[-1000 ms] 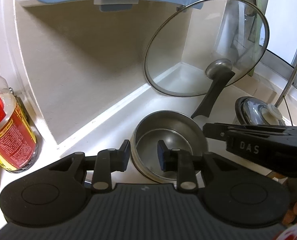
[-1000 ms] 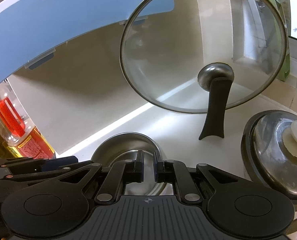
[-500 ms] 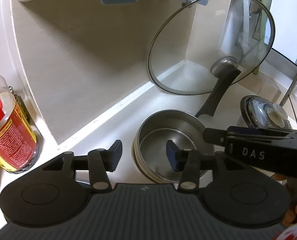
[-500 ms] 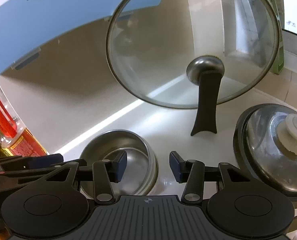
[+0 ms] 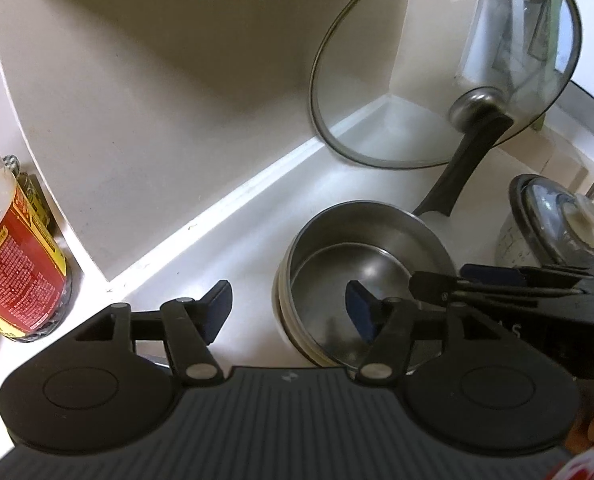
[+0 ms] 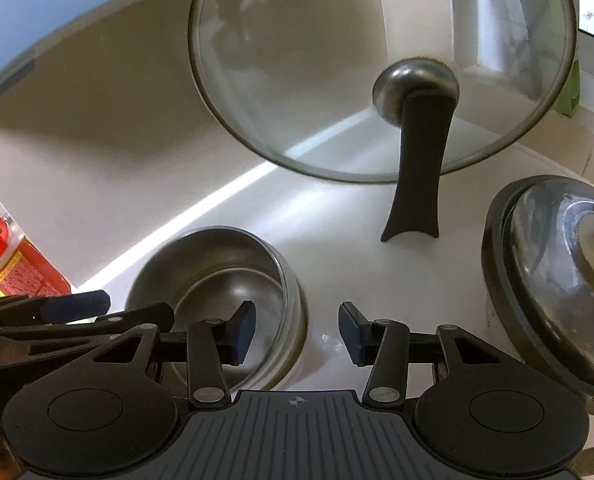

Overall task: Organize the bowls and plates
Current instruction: 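Close both grippers on the rims of the nested saucepan and bowls, then lift and carry the nested stack with both grippers toward the steel plate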

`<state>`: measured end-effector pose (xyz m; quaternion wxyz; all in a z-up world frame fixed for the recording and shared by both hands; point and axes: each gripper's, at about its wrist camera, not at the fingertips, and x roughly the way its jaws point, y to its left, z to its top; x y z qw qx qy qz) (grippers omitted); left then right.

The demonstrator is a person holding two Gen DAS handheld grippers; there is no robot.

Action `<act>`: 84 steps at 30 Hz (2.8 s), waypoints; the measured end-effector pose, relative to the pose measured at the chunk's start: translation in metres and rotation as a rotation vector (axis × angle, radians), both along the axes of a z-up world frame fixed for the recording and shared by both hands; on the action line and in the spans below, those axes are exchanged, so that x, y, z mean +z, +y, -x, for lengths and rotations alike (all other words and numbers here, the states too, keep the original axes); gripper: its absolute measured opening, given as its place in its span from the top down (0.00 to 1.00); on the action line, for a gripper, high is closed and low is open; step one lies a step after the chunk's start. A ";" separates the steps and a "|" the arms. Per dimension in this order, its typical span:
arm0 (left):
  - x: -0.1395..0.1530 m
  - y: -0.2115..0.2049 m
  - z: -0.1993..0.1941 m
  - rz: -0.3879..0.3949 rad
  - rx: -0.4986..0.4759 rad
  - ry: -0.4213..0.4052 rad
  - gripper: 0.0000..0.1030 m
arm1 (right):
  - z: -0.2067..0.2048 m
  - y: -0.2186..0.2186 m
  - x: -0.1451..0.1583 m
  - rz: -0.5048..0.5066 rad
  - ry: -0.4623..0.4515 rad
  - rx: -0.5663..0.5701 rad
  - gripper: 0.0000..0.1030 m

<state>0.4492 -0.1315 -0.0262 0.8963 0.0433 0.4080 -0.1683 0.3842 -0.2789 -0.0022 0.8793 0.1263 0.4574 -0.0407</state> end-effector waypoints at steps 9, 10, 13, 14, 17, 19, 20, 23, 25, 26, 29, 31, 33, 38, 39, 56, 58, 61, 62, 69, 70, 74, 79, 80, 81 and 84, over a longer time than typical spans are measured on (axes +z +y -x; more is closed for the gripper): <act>-0.009 -0.004 -0.013 -0.020 -0.008 0.042 0.54 | -0.011 0.002 -0.008 0.013 0.035 0.028 0.68; -0.010 -0.005 -0.013 -0.022 -0.010 0.046 0.54 | -0.013 0.002 -0.010 0.011 0.042 0.032 0.72; -0.012 -0.006 -0.016 -0.027 -0.021 0.059 0.64 | -0.016 0.004 -0.011 0.023 0.055 0.039 0.76; -0.013 -0.007 -0.017 -0.027 -0.025 0.067 0.69 | -0.017 0.004 -0.011 0.029 0.058 0.041 0.76; -0.018 -0.010 -0.020 -0.022 -0.038 0.098 0.76 | -0.018 0.006 -0.010 0.054 0.076 0.057 0.79; -0.019 -0.012 -0.019 -0.032 -0.044 0.091 0.76 | -0.020 0.009 -0.010 0.076 0.089 0.071 0.80; -0.019 -0.012 -0.018 -0.033 -0.045 0.091 0.76 | -0.020 0.010 -0.009 0.084 0.094 0.076 0.81; -0.019 -0.012 -0.017 -0.032 -0.052 0.099 0.76 | -0.020 0.011 -0.009 0.099 0.111 0.090 0.81; -0.019 -0.012 -0.015 -0.033 -0.057 0.103 0.76 | -0.019 0.012 -0.008 0.105 0.120 0.100 0.81; -0.019 -0.012 -0.014 -0.030 -0.058 0.106 0.76 | -0.018 0.012 -0.008 0.107 0.124 0.104 0.81; -0.018 -0.009 -0.009 -0.021 -0.065 0.120 0.76 | -0.012 0.010 -0.006 0.095 0.139 0.106 0.81; -0.017 -0.007 -0.002 -0.016 -0.074 0.129 0.76 | -0.006 0.008 -0.005 0.078 0.149 0.107 0.81; -0.017 -0.006 0.007 -0.011 -0.083 0.136 0.76 | 0.001 0.006 -0.004 0.069 0.156 0.109 0.81; -0.015 -0.001 0.033 -0.003 -0.101 0.150 0.76 | 0.027 0.007 0.002 0.056 0.173 0.114 0.81; -0.015 0.000 0.039 -0.003 -0.105 0.153 0.76 | 0.033 0.008 0.003 0.051 0.176 0.115 0.81; -0.009 0.013 0.135 -0.022 -0.185 0.217 0.75 | 0.129 0.020 0.025 0.009 0.266 0.193 0.80; -0.008 0.013 0.140 -0.022 -0.189 0.227 0.75 | 0.135 0.019 0.026 0.002 0.278 0.204 0.80; -0.008 0.013 0.145 -0.030 -0.198 0.234 0.75 | 0.143 0.019 0.028 0.000 0.291 0.216 0.80; -0.008 0.013 0.146 -0.033 -0.199 0.235 0.75 | 0.144 0.019 0.028 -0.002 0.294 0.219 0.80; -0.009 0.014 0.146 -0.035 -0.201 0.268 0.73 | 0.144 0.019 0.029 -0.004 0.306 0.239 0.80; -0.009 0.015 0.146 -0.040 -0.201 0.270 0.73 | 0.143 0.019 0.029 -0.002 0.307 0.243 0.80; -0.009 0.016 0.145 -0.039 -0.194 0.285 0.71 | 0.141 0.019 0.028 -0.005 0.314 0.251 0.80; -0.010 0.022 0.139 -0.023 -0.172 0.320 0.63 | 0.136 0.015 0.027 -0.035 0.334 0.239 0.80; -0.010 0.023 0.137 -0.020 -0.172 0.325 0.62 | 0.135 0.014 0.026 -0.042 0.342 0.235 0.80; -0.010 0.023 0.137 -0.020 -0.172 0.329 0.62 | 0.135 0.015 0.026 -0.045 0.348 0.233 0.80; -0.008 0.022 0.137 -0.034 -0.176 0.320 0.62 | 0.133 0.016 0.026 -0.036 0.358 0.242 0.80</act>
